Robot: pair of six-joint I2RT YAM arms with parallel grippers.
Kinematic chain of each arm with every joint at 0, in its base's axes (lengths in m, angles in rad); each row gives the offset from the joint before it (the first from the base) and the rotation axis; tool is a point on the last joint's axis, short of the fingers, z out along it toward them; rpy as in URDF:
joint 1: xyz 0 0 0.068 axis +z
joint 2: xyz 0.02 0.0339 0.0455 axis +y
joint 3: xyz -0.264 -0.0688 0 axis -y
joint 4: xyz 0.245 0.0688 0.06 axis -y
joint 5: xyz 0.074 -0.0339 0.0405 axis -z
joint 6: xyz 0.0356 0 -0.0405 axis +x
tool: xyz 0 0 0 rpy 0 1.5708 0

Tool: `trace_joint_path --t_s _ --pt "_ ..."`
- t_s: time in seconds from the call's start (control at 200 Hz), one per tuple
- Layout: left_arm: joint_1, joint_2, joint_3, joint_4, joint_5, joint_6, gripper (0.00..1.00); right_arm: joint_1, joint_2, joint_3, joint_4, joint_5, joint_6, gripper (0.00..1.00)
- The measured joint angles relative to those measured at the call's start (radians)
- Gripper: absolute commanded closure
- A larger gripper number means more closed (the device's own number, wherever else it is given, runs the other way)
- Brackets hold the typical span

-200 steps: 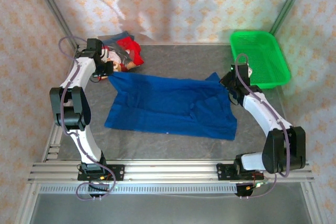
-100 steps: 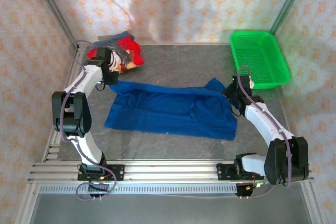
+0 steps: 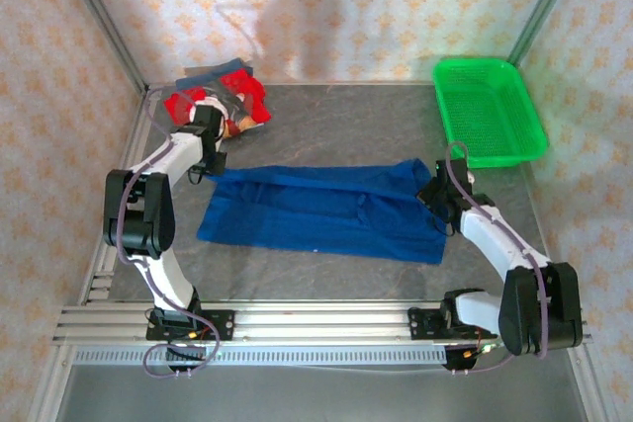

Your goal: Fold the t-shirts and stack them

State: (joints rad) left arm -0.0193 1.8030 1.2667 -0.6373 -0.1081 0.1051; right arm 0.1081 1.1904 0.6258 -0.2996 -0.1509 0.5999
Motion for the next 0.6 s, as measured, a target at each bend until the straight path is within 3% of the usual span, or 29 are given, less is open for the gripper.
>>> trace_joint_path --t_s 0.065,0.22,0.3,0.375,0.46,0.595 --pt "-0.004 0.014 -0.001 0.0 -0.011 -0.002 1.0 0.0 -0.006 -0.017 -0.001 -0.015 0.006 1.0" --pt "-0.012 0.033 -0.015 -0.001 -0.013 -0.028 0.88 0.0 -0.01 -0.044 0.0 -0.042 0.022 1.0" --pt "-0.012 0.032 -0.028 0.001 -0.013 -0.048 0.75 0.0 -0.01 -0.058 0.001 -0.054 0.029 1.0" --pt "-0.012 0.032 -0.04 0.0 -0.016 -0.086 0.71 0.0 -0.011 -0.072 0.001 -0.064 0.036 1.0" --pt "-0.012 0.029 -0.04 -0.001 -0.03 -0.131 0.5 0.0 -0.015 -0.09 0.001 -0.079 0.042 1.0" --pt "-0.012 -0.027 -0.044 -0.001 -0.045 -0.234 0.4 0.0 -0.031 -0.122 0.002 -0.093 0.054 1.0"
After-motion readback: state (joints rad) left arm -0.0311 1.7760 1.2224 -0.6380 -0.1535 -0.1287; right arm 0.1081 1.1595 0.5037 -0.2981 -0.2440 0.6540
